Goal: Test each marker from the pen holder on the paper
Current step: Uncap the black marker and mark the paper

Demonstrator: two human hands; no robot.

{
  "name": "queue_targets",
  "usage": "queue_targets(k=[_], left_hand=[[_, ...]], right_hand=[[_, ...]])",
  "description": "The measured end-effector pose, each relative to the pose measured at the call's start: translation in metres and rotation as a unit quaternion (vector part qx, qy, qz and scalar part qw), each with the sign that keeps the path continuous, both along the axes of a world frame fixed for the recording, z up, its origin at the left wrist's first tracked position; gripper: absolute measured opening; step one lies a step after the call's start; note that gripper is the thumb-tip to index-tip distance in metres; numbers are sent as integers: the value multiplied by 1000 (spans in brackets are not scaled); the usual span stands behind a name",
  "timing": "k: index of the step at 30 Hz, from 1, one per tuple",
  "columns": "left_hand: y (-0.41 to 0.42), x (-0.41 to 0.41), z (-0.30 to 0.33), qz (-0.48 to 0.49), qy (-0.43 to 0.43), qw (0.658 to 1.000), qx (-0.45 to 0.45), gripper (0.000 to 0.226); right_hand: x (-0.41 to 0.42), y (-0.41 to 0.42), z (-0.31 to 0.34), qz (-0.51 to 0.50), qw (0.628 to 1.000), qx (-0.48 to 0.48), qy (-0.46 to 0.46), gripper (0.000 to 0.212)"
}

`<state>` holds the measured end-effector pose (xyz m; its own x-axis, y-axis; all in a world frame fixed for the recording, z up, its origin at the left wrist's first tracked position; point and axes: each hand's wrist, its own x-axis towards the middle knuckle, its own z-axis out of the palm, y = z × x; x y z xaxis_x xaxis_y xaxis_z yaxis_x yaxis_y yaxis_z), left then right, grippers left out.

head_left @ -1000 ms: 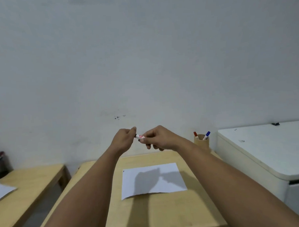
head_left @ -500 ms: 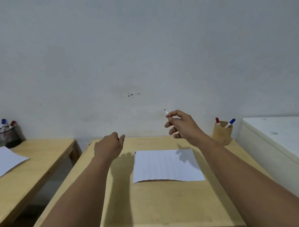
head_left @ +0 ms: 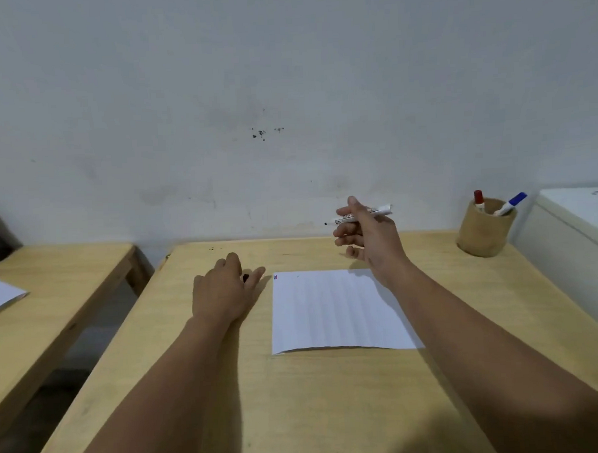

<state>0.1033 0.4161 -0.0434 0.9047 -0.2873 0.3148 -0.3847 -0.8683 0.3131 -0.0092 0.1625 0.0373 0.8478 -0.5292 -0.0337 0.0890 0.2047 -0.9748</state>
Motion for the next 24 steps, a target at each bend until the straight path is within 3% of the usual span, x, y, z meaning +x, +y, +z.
queue_targets(k=[2,5,7,11,15,19,24], left_hand=[[3,-11,5,-12,-12,997,-72,47],[10,-45,7,-83,-80,988,-103,37],[14,-66,5,-114,-80,987,-84,42],[21,-79,-1,-83,-14,996,20,79],[26,-84,-6,-65,-23,997,32,79],[27,-83,-11,-46,-36,998,24,83],[29,-79,-16,-65,6,997,37,98]], right_hand=[[4,7,-3,-25,1000,10,2,31],[9,23,-9,-28,1000,-13,4,15],[13,36,-14,-21,998,-65,9,15],[26,63,-33,-28,992,-119,33,30],[34,79,-54,36,992,-112,44,14],[41,86,-77,14,992,-114,53,39],[46,84,-86,7,991,-114,63,32]])
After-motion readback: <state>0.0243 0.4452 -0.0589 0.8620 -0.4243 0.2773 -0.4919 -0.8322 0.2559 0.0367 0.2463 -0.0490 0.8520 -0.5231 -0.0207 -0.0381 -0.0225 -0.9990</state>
